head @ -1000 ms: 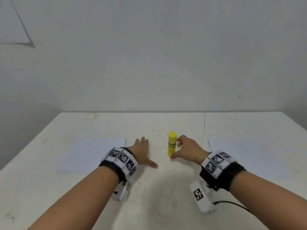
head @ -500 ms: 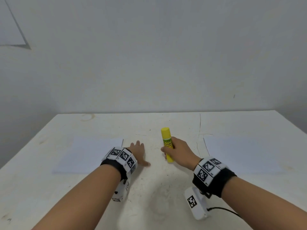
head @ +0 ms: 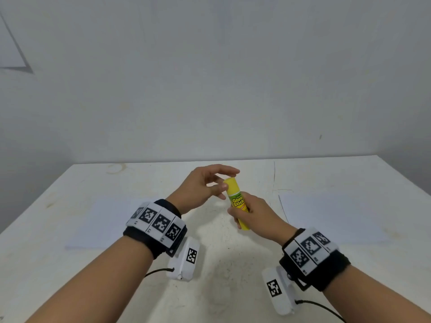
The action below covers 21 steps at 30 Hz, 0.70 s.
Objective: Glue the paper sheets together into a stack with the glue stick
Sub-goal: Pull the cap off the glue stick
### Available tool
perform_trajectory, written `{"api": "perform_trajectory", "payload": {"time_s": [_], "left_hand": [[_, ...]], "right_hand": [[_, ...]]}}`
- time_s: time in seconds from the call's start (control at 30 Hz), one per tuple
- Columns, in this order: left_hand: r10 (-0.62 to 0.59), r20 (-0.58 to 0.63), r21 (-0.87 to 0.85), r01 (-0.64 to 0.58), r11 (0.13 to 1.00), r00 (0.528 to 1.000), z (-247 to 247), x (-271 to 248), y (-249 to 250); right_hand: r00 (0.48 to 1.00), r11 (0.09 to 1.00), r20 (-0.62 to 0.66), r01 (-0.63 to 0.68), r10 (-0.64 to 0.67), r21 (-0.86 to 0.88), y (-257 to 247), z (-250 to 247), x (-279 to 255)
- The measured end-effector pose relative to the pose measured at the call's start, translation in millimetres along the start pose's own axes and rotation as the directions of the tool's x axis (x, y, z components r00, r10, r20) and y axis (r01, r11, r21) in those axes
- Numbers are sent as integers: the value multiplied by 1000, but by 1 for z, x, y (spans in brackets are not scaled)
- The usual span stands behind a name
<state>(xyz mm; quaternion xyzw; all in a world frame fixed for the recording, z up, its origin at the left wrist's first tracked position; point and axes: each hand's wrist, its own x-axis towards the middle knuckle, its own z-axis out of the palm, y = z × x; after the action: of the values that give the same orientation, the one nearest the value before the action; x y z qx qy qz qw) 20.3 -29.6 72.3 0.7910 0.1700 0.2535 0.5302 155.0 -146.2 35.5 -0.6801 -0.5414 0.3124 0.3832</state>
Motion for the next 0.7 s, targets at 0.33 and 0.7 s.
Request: {"api": "perform_trajectory", "payload": {"time_s": [0.33, 0.7], "left_hand": [[-117, -114, 148, 133, 980, 987, 1, 3, 0], [-178, -303, 3, 188, 982, 936, -43, 33, -13]], "right_hand": [[997, 979, -66, 24, -38, -202, -7, 7, 2], [995, 984, -94, -41, 25, -176, 0, -10, 14]]}}
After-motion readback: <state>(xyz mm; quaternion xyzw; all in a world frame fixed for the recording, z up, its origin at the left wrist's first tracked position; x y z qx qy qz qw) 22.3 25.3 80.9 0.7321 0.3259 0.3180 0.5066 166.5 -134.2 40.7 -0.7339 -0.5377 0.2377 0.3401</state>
